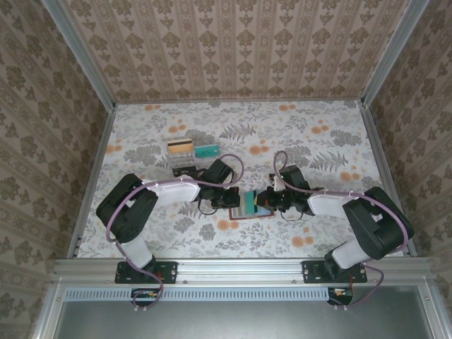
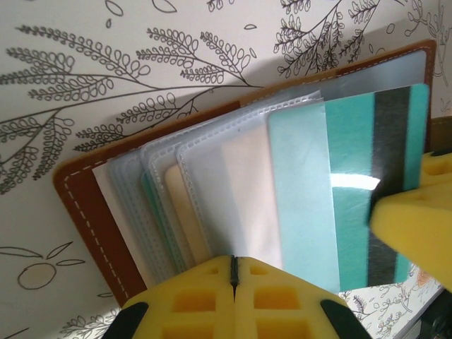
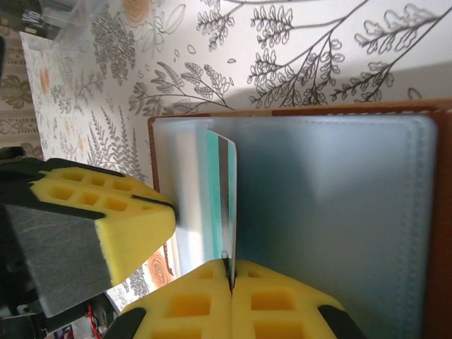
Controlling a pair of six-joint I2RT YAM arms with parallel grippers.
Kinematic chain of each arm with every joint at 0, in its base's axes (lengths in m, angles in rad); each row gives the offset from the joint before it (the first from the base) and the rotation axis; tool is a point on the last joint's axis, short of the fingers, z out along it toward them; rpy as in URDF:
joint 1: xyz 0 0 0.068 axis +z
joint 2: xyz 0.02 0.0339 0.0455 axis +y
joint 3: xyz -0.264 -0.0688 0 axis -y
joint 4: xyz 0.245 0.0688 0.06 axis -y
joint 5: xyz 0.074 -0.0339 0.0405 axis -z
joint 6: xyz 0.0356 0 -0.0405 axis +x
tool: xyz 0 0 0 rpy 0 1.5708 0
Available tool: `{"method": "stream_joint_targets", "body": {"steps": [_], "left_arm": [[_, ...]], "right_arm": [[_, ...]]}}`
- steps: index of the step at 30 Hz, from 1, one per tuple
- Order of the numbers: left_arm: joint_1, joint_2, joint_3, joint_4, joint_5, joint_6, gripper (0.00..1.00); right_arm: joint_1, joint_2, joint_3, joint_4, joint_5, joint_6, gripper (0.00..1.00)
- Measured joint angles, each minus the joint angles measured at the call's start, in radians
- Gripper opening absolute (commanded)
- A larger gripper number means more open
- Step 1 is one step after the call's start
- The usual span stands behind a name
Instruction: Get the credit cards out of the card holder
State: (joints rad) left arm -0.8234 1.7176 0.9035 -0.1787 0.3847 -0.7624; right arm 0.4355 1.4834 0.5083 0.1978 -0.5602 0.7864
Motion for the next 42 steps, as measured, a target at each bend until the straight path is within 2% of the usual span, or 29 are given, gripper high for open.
{"method": "stream_joint_targets", "body": {"steps": [6,10,11,14,19,25,33,42], "left_arm": [[0.001,0.000,0.000,0.000,0.000,0.000,0.00],[0.009,0.000,0.002,-0.005,0.005,0.000,0.00],[0.011,-0.002,0.004,-0.010,0.008,0.000,0.03],[0.026,-0.017,0.005,-0.021,0.009,-0.005,0.35],[0.078,-0.102,0.007,0.016,0.030,-0.064,0.43],[0.154,-0.216,0.003,0.197,0.086,-0.180,0.50],[0.185,-0.243,0.003,0.379,0.151,-0.285,0.48],[0.192,-0.243,0.003,0.476,0.196,-0.335,0.37]], "right_arm": [[-0.078,-0.136,-0.039,-0.098,0.010,-0.034,0.03],[-0.095,-0.223,-0.040,-0.158,0.014,-0.055,0.02],[-0.095,-0.243,-0.040,-0.174,0.014,-0.059,0.01],[-0.095,-0.284,-0.027,-0.215,0.013,-0.070,0.00],[-0.095,-0.315,0.039,-0.266,0.012,-0.077,0.00],[-0.095,-0.321,0.163,-0.269,-0.006,-0.073,0.00],[-0.095,-0.271,0.293,-0.192,-0.070,-0.011,0.00],[-0.092,-0.216,0.335,-0.105,-0.118,0.056,0.00]]}}
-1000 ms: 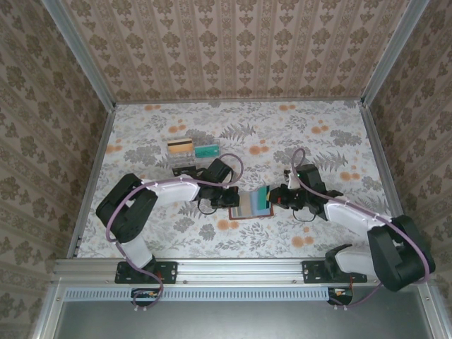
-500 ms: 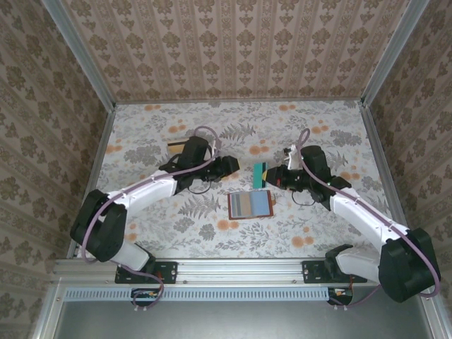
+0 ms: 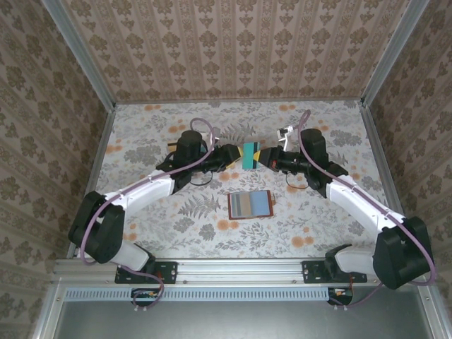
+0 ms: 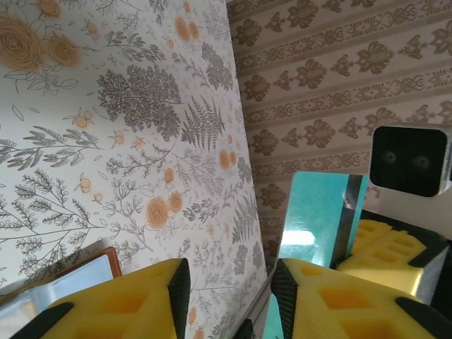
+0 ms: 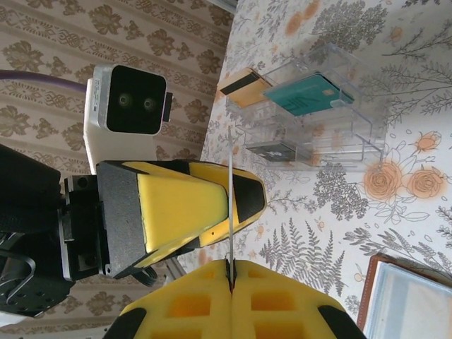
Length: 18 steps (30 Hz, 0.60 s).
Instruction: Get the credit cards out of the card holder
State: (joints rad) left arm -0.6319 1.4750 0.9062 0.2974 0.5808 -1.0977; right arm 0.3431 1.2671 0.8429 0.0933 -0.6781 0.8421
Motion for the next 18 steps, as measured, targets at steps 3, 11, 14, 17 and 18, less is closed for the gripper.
{"method": "stream_joint_targets", "body": {"steps": [3,11,14,17,18], "left_arm": [[0.005,0.000,-0.001,0.032,0.011,-0.019,0.32],[0.012,0.000,-0.010,0.105,0.049,-0.057,0.21],[0.014,0.000,-0.016,0.120,0.055,-0.064,0.19],[0.019,0.000,-0.024,0.142,0.063,-0.080,0.16],[0.020,0.000,-0.030,0.154,0.064,-0.086,0.14]], "right_arm": [[0.003,0.017,0.000,0.016,-0.012,0.007,0.00],[0.006,0.029,0.000,0.043,-0.027,0.024,0.00],[0.006,0.032,0.000,0.060,-0.034,0.027,0.00],[0.006,0.040,0.000,0.075,-0.038,0.030,0.00],[0.006,0.043,0.000,0.080,-0.039,0.031,0.01]]}}
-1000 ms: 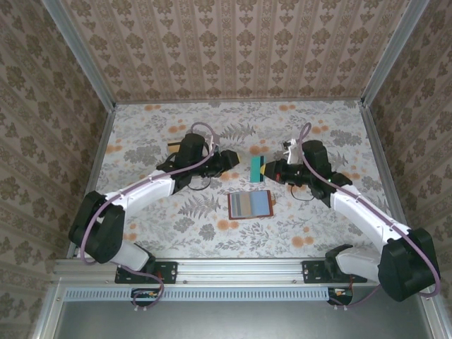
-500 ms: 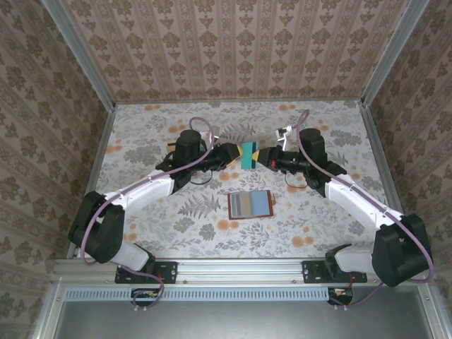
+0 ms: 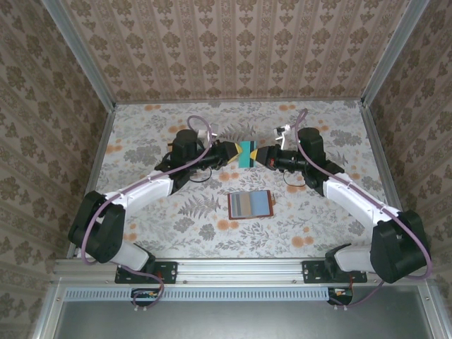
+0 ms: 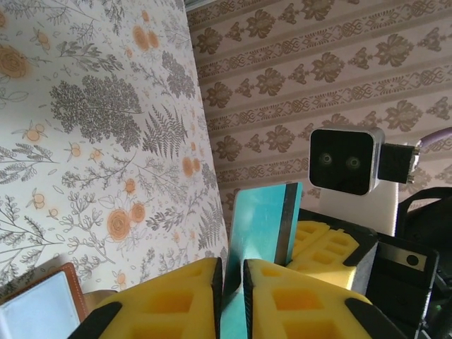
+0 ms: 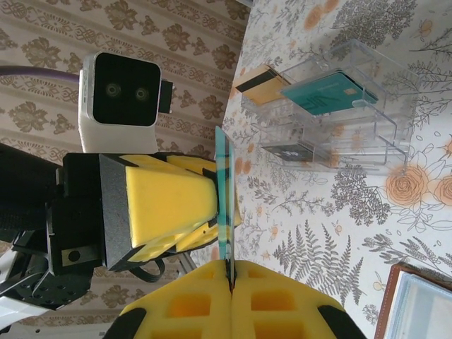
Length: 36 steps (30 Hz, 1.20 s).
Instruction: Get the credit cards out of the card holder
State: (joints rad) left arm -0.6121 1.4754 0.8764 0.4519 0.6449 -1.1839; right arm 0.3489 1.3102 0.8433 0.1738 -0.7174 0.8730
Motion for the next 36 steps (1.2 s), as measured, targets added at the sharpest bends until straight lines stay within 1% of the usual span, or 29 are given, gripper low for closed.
{"method": "stream_joint_targets", "body": {"steps": [2,4,5,7,9,11,12,14,16,18,19,21,25,29,32,34,36], "left_arm": [[0.005,0.000,-0.012,0.025,0.004,-0.013,0.11],[0.010,0.000,-0.023,0.054,0.008,-0.032,0.05],[0.011,0.000,-0.029,0.072,0.011,-0.040,0.01],[0.011,0.000,-0.034,0.098,0.022,-0.050,0.00],[0.004,-0.001,-0.034,0.125,0.041,-0.053,0.00],[0.002,-0.003,-0.034,0.118,0.053,-0.048,0.00],[0.003,-0.006,-0.034,0.105,0.059,-0.038,0.00],[0.010,-0.021,-0.029,0.049,0.066,0.000,0.00],[0.020,-0.042,-0.010,-0.046,0.065,0.061,0.00],[0.032,-0.072,0.036,-0.203,0.050,0.165,0.00],[0.037,-0.083,0.066,-0.276,0.038,0.213,0.00],[0.051,-0.096,0.151,-0.446,-0.002,0.345,0.00],[0.083,-0.097,0.266,-0.666,-0.076,0.544,0.00],[0.100,-0.079,0.357,-0.874,-0.225,0.775,0.00],[0.098,-0.053,0.402,-0.950,-0.348,0.959,0.00],[0.094,-0.048,0.405,-0.965,-0.413,1.089,0.00],[0.080,-0.048,0.399,-0.962,-0.473,1.247,0.00]], "right_arm": [[-0.001,0.006,0.000,0.008,-0.003,0.003,0.04],[-0.002,0.014,0.000,0.012,-0.004,0.008,0.09],[-0.003,0.019,0.000,0.013,-0.006,0.016,0.16],[-0.005,0.027,0.000,0.017,-0.005,0.026,0.38],[-0.002,0.039,0.000,0.018,-0.007,0.023,0.51],[-0.002,0.040,0.000,0.011,-0.009,0.020,0.67],[-0.002,0.040,0.000,0.007,-0.009,0.014,0.75],[-0.003,0.039,0.000,-0.009,-0.006,-0.004,0.83],[-0.005,0.033,-0.001,-0.035,0.000,-0.025,0.90],[-0.009,0.018,-0.001,-0.073,0.011,-0.044,0.97],[-0.011,0.009,-0.001,-0.087,0.015,-0.057,1.00],[-0.014,-0.016,-0.001,-0.120,0.033,-0.080,1.00],[-0.015,-0.061,-0.001,-0.175,0.065,-0.116,1.00],[-0.016,-0.105,-0.001,-0.243,0.114,-0.159,1.00],[-0.016,-0.145,-0.001,-0.290,0.158,-0.188,1.00],[-0.016,-0.174,-0.001,-0.312,0.191,-0.203,1.00],[-0.016,-0.206,-0.001,-0.325,0.222,-0.224,1.00]]}}
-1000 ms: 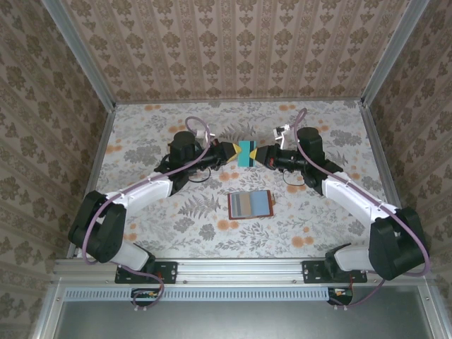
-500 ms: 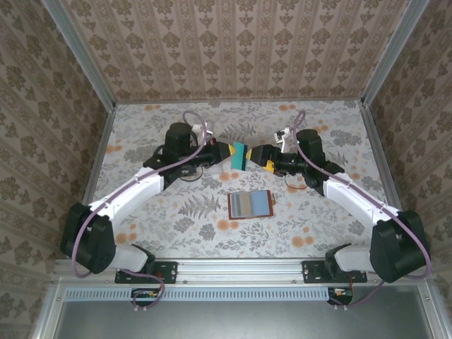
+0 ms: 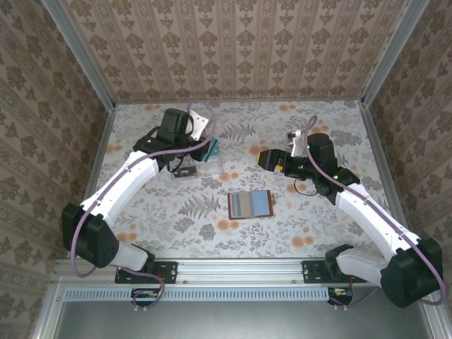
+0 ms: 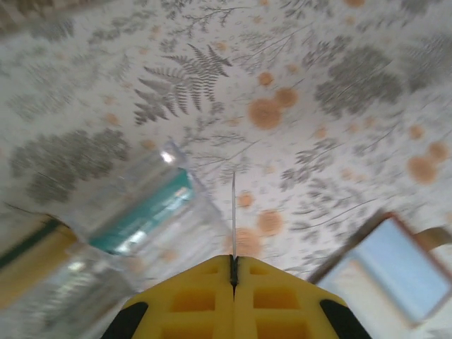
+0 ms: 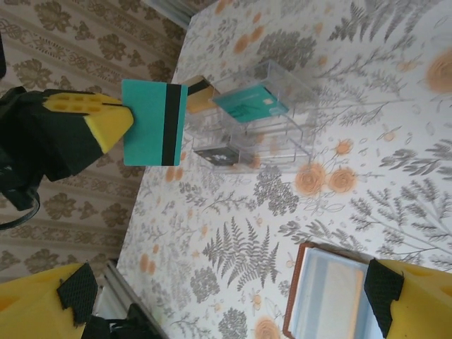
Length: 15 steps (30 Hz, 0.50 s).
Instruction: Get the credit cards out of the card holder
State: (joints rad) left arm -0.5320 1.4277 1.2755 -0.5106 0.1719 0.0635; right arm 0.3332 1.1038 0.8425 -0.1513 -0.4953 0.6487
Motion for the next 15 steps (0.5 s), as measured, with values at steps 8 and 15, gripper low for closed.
{"method": "stream_joint_targets", "body": {"steps": [8,15], "left_arm": [[-0.056,0.026,-0.058,0.062,-0.134,0.537,0.00],[-0.055,0.128,-0.057,0.085,-0.156,0.812,0.00]], "right_arm": [[-0.002,-0.093,-0.021,-0.014,0.090,-0.072,1.00],[-0.003,-0.101,-0.021,-0.024,0.129,-0.121,1.00]]}}
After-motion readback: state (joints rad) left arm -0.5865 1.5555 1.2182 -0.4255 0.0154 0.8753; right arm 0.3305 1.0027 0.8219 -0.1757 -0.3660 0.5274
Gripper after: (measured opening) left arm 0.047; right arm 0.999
